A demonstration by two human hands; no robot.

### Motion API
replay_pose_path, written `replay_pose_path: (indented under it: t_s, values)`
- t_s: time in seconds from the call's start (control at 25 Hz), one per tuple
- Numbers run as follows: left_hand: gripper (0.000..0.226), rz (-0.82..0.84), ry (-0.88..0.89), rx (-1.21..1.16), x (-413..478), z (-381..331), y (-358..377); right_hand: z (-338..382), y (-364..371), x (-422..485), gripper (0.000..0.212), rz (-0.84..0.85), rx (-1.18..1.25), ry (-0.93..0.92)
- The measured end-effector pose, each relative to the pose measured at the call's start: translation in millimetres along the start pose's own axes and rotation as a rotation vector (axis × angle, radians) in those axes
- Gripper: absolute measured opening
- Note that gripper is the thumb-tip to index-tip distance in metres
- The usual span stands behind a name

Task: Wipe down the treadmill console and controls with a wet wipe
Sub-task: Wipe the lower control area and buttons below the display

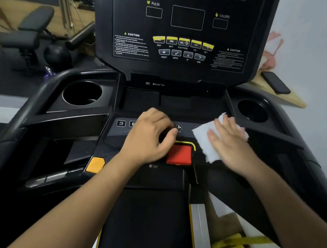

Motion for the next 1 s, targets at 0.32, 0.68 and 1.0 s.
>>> replay_pose_path:
  t_s: [0.32,0.68,1.0]
  values:
    - [0.018,-0.324,-0.276,-0.113,-14.0,11.1,-41.0,115.3,51.1,40.4,0.071,0.032,-0.355,-0.362]
    - [0.031,-0.474,-0.679,-0.467,-63.7,64.7,-76.4,186.5,68.7,83.1,0.065,-0.019,-0.396,-0.46]
    - [0.018,-0.66,-0.668,-0.454,-96.9,65.3,-77.6,206.2,68.9,115.9,0.068,0.127,-0.416,-0.31]
Point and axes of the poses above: each hand's wrist, its own x-axis towards the middle knuckle, its own y-axis out of the palm, z = x × y, the point moved 2 cm from there along x, towards the middle knuckle, and after that the axes turned 3 degrees about z, right-handed, at the moved point
